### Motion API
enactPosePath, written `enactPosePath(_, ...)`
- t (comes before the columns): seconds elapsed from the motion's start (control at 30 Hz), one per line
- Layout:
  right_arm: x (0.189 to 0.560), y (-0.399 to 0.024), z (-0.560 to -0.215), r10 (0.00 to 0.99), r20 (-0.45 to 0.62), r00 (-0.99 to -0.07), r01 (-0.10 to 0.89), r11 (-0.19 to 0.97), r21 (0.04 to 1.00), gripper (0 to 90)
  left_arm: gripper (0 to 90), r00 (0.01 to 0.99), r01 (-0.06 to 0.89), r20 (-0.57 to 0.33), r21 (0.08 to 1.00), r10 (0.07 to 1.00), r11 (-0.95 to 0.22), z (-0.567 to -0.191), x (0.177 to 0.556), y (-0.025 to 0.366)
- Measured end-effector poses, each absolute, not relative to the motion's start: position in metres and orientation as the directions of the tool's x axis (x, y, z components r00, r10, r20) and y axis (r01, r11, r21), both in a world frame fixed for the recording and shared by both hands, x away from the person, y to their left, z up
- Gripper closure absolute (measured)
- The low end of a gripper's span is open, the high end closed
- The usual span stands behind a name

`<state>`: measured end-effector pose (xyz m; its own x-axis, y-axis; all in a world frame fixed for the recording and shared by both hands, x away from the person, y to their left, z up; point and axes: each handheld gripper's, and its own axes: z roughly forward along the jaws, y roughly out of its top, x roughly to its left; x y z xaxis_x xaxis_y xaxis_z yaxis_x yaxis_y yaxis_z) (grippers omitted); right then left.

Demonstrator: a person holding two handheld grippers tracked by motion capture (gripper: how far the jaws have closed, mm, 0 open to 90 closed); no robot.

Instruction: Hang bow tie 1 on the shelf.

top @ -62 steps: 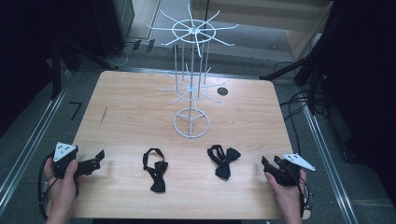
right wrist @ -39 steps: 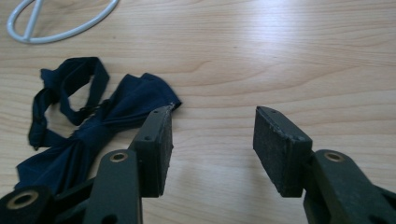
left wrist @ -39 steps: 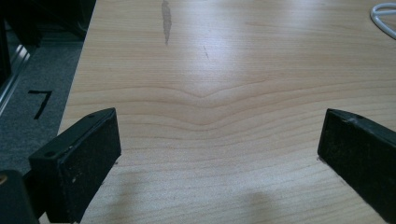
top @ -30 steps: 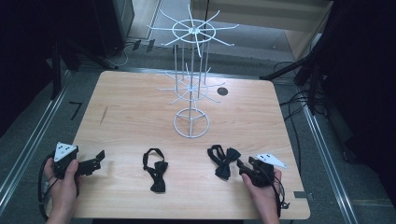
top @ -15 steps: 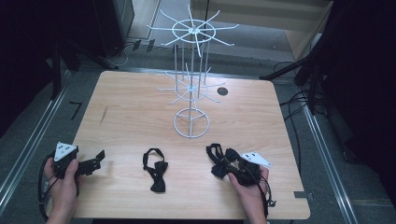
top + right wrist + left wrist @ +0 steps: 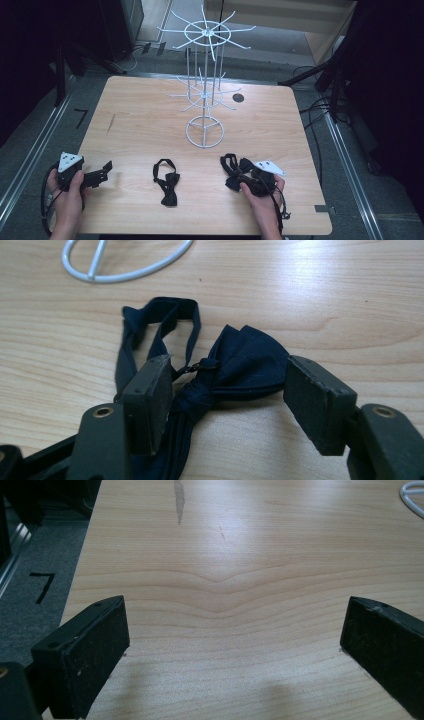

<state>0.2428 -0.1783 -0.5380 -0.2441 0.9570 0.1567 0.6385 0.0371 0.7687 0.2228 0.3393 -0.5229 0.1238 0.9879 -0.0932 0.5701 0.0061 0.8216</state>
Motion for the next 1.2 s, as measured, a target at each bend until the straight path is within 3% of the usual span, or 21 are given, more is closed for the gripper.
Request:
enactPosePath(0.33, 0.247, -0.176, -0.542, 0.962, 0.137, -0.236, 0.680, 0.063, 0.730, 36.2, 0.0, 0.121, 0.578, -0.097, 0.816, 0.988, 0.009, -0.523, 0.223, 0.339)
enactPosePath(0.43, 0.243, -0.171, -0.541, 0.962, 0.069, -0.264, 0.673, 0.132, 0.728, 51.0, 0.0, 0.121, 0.576, -0.097, 0.817, 0.988, 0.010, -0.523, 0.223, 0.339)
enactPosePath(0.47, 0.243, -0.171, -0.541, 0.962, 0.069, -0.264, 0.673, 0.132, 0.728, 51.0, 0.0, 0.121, 0.576, -0.097, 0.817, 0.988, 0.010, -0.523, 0.223, 0.339)
enactPosePath(0.5, 0.242, -0.172, -0.541, 0.956, 0.065, -0.288, 0.668, 0.152, 0.728, 60.9, 0.0, 0.122, 0.576, -0.098, 0.817, 0.988, 0.010, -0.523, 0.223, 0.340)
enactPosePath(0.53, 0.242, -0.172, -0.541, 0.956, 0.065, -0.288, 0.668, 0.152, 0.728, 60.9, 0.0, 0.122, 0.576, -0.098, 0.817, 0.988, 0.010, -0.523, 0.223, 0.340)
enactPosePath(0.57, 0.242, -0.175, -0.540, 0.947, 0.082, -0.309, 0.669, 0.156, 0.727, 70.0, 0.0, 0.123, 0.576, -0.098, 0.818, 0.988, 0.010, -0.523, 0.223, 0.339)
enactPosePath(0.63, 0.242, -0.177, -0.540, 0.939, 0.096, -0.331, 0.666, 0.160, 0.728, 74.1, 0.0, 0.126, 0.579, -0.096, 0.815, 0.987, 0.006, -0.523, 0.223, 0.339)
enactPosePath(0.9, 0.238, -0.175, -0.538, 0.936, 0.048, -0.349, 0.614, 0.190, 0.766, 77.6, 0.0, 0.147, 0.584, -0.102, 0.812, 0.984, -0.003, -0.523, 0.225, 0.339)
enactPosePath(1.2, 0.232, -0.180, -0.523, 0.939, 0.071, -0.336, 0.518, 0.121, 0.847, 77.5, 0.0, 0.186, 0.575, -0.103, 0.818, 0.977, -0.024, -0.523, 0.226, 0.338)
